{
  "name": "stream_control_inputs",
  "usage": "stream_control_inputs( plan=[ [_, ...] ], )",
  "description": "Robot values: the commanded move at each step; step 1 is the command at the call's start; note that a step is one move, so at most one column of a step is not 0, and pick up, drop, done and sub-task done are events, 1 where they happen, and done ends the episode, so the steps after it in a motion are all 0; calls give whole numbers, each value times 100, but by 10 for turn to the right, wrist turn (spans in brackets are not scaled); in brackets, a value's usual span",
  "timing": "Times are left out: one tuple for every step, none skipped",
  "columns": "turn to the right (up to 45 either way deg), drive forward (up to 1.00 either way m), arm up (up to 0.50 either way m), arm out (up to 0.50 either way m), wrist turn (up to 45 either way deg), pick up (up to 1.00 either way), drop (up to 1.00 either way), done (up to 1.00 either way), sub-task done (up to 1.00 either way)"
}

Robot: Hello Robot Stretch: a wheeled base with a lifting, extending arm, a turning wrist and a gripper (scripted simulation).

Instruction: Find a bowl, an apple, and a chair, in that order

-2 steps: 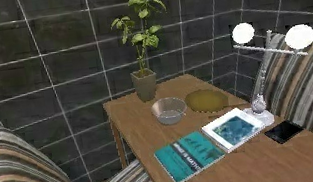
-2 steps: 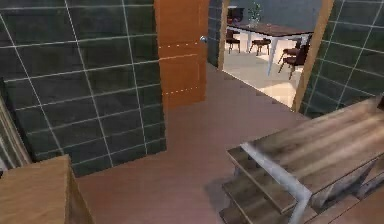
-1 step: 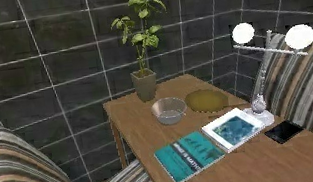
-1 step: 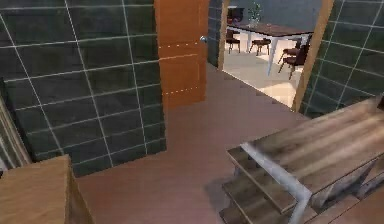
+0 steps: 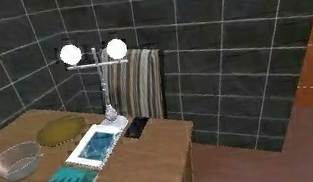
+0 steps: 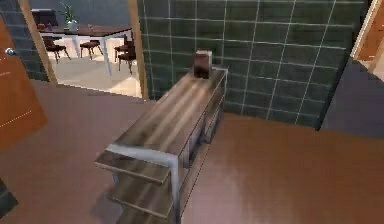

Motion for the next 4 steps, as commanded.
stream_control_inputs(
  plan=[
    [450, 0, 0, 0, 0, 0, 0, 0, 0],
    [180, 0, 0, 0, 0, 0, 0, 0, 0],
    [0, 20, 0, 0, 0, 0, 0, 0, 0],
    [-390, 0, 0, 0, 0, 0, 0, 0, 0]
  ],
)
